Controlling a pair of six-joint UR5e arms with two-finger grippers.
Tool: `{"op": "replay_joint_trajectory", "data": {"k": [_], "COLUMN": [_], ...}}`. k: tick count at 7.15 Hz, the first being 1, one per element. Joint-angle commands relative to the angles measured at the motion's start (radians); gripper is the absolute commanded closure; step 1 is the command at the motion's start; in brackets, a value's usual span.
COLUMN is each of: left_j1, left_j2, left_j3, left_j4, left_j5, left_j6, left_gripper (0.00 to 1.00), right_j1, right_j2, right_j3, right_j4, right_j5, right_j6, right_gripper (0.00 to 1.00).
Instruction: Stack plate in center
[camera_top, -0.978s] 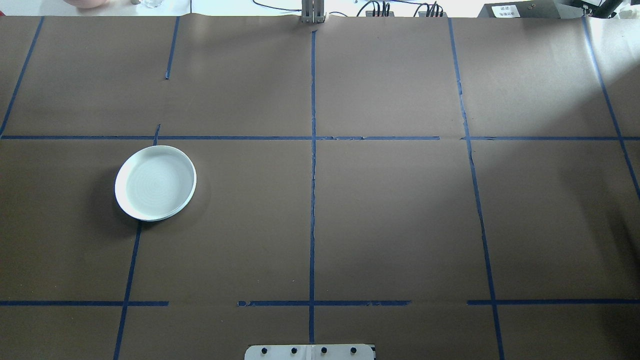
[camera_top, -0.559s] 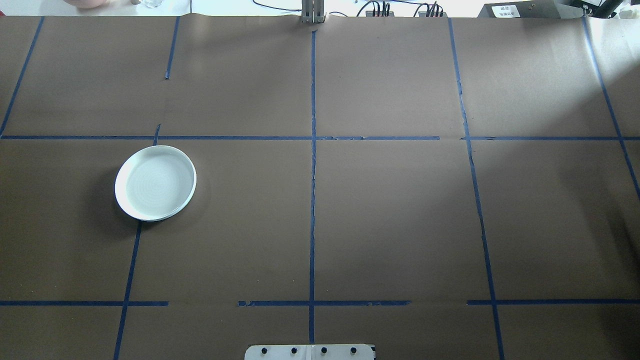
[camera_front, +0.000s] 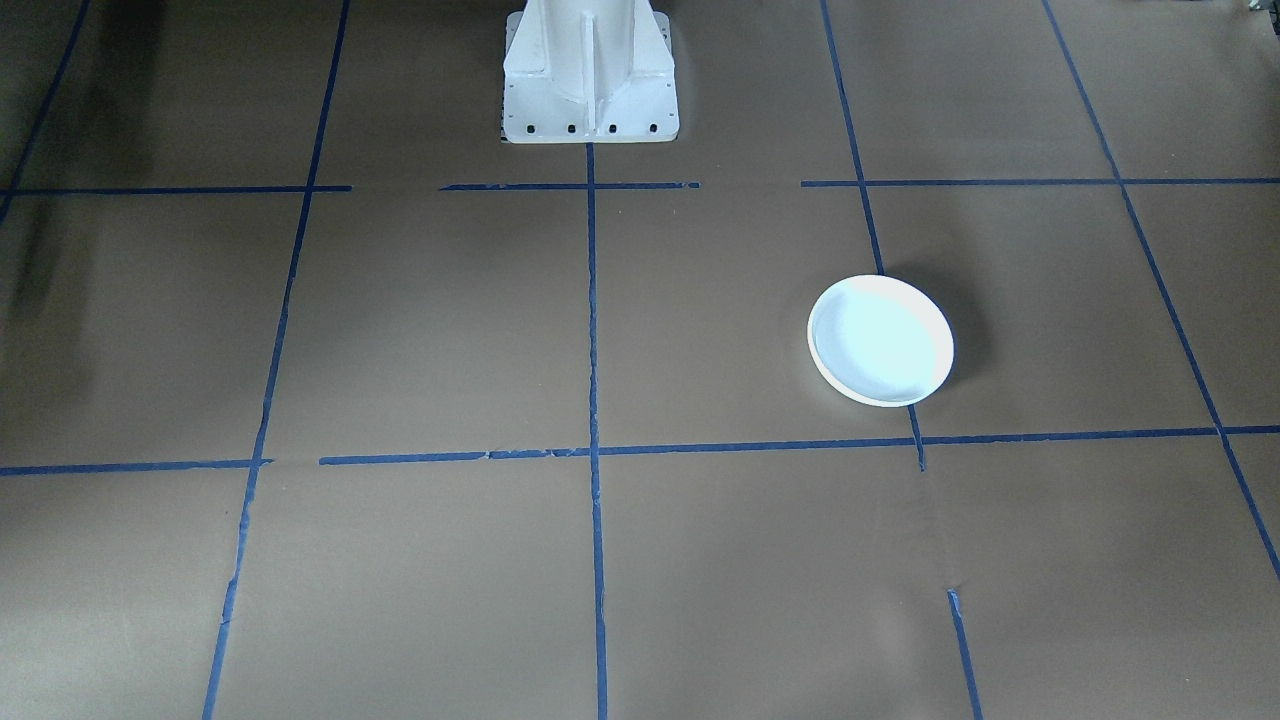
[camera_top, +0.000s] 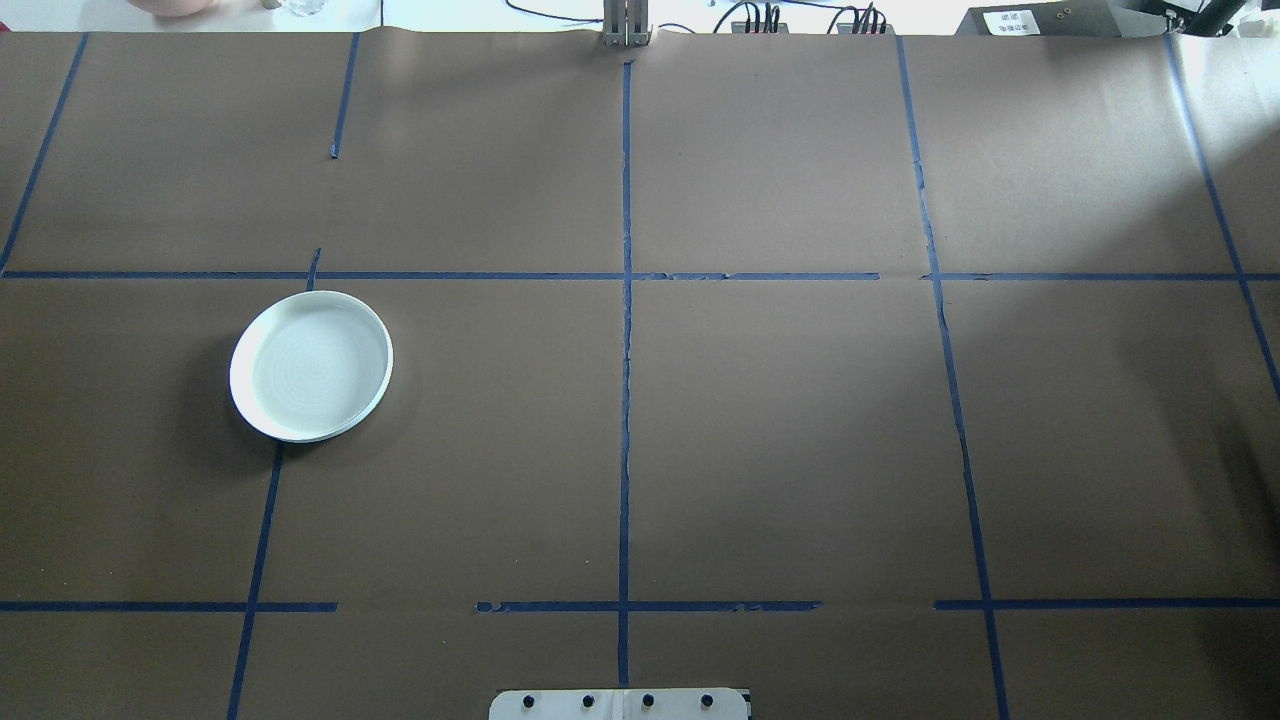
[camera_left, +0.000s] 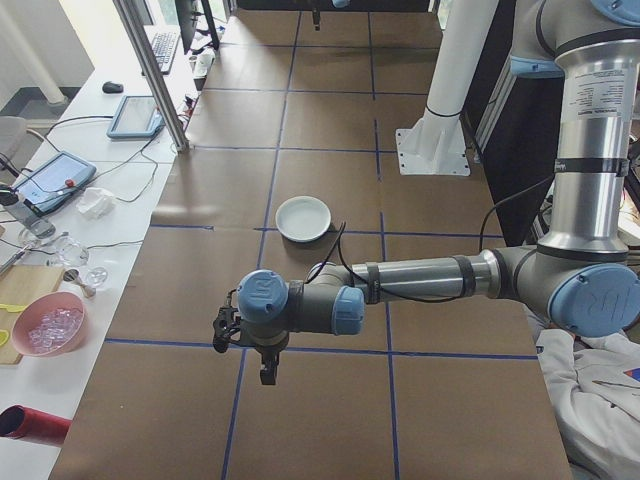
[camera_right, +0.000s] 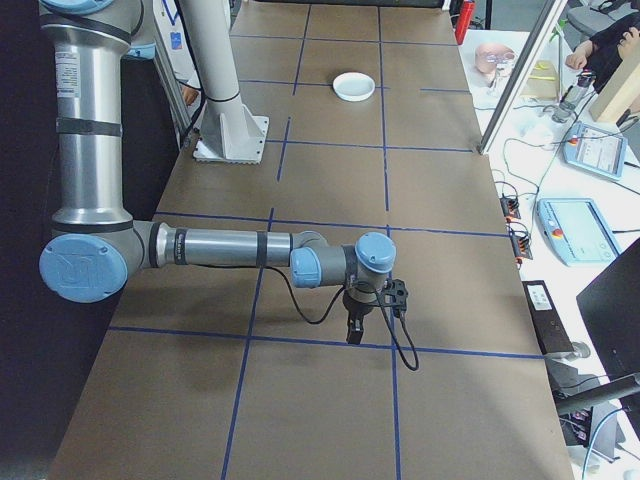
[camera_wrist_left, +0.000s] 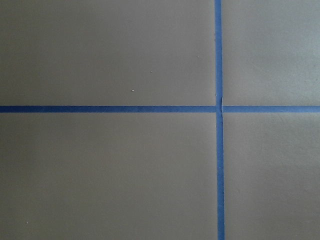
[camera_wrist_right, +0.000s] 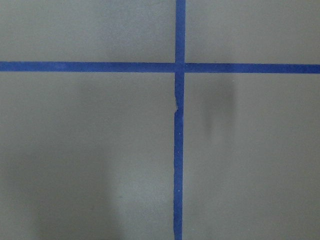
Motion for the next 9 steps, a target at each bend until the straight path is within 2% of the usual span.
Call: {"op": "replay_joint_trajectory", "data": {"k": [1, 9], "left_j1": [0.001, 0.003], "left_j2": [-0.004, 0.022], "left_j3": [-0.025, 0.002], "left_j4": [0.057, 0.041], "left_j5": [0.001, 0.014], "left_j6": [0.009, 0.052], "left_gripper": [0.00, 0.00], "right_j1": [0.000, 0.000], "right_j2": [0.000, 0.000], "right_j3": [0.001, 0.001], "right_j4": [0.000, 0.000], "right_j5": [0.000, 0.000], "right_j6": [0.000, 0.000], "right_gripper": [0.00, 0.00]}}
